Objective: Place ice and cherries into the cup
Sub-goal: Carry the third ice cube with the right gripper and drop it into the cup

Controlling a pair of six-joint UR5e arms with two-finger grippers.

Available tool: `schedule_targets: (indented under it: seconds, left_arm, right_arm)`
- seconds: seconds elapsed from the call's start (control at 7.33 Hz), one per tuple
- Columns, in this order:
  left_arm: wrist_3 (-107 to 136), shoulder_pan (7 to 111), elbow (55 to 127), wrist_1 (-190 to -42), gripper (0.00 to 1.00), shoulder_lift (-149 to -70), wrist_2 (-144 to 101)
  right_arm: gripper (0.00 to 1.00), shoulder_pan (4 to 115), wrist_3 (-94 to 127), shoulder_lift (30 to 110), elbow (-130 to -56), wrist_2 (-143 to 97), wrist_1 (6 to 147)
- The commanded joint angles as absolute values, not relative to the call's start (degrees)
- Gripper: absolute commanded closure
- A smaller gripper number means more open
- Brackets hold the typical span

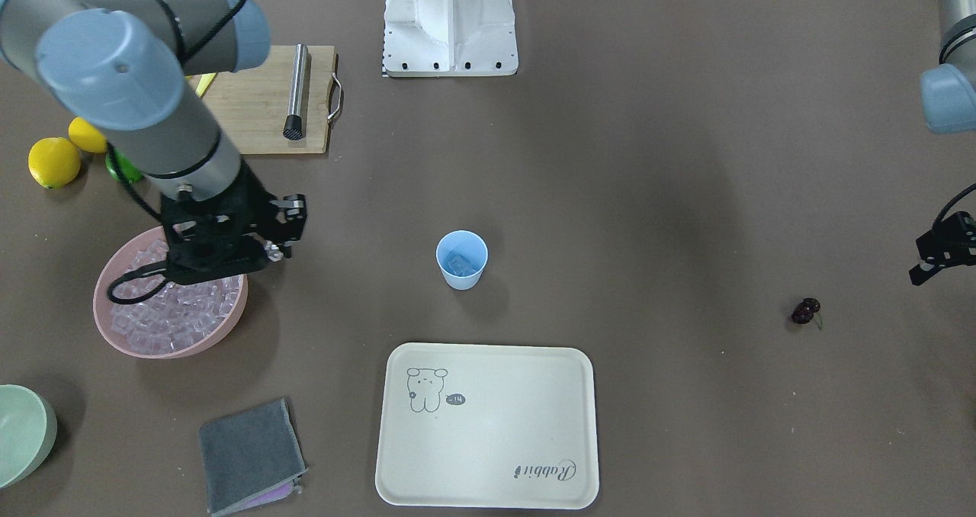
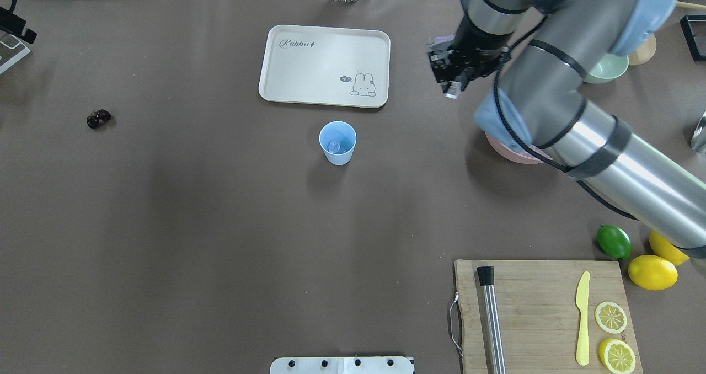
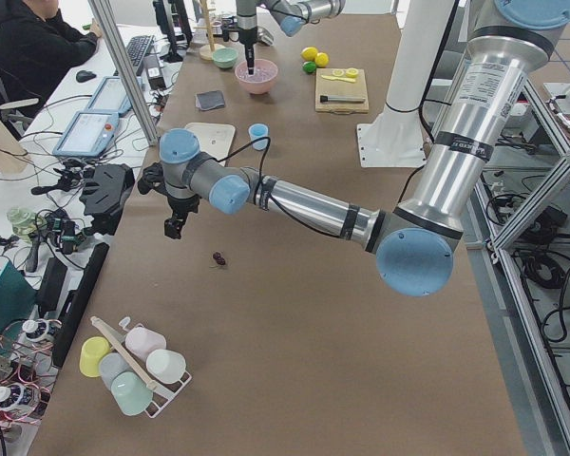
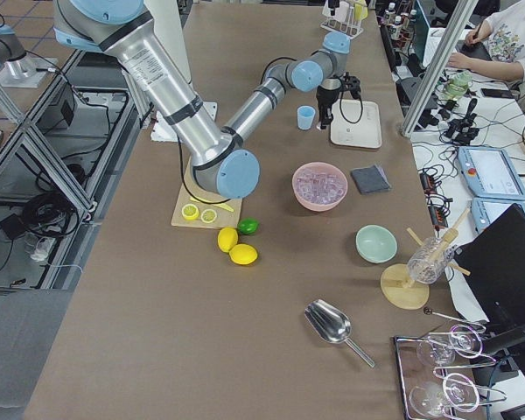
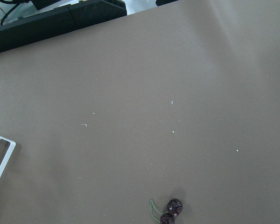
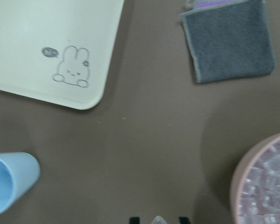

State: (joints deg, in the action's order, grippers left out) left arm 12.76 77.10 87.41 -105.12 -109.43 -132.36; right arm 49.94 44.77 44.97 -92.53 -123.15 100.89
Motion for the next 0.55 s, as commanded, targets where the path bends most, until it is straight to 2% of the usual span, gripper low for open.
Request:
schedule_targets:
  seconds: [0.0, 0.27, 0.41]
  left_arm:
    - [12.7, 77.1, 87.1, -105.1, 0.02, -109.7, -132.4]
    - [12.7, 77.1, 86.7, -105.1, 0.02, -109.9, -132.4]
    - [12.7, 77.1, 86.7, -105.2, 0.02, -110.0, -132.4]
  right_arm:
    - [1.00, 44.2, 54.0, 35.0, -85.4, -118.5, 100.2]
    - [1.00, 40.0, 60.3, 35.1, -79.2, -112.7, 87.7]
    - [1.00, 39.0, 60.4, 35.6, -78.7, -111.9, 87.2]
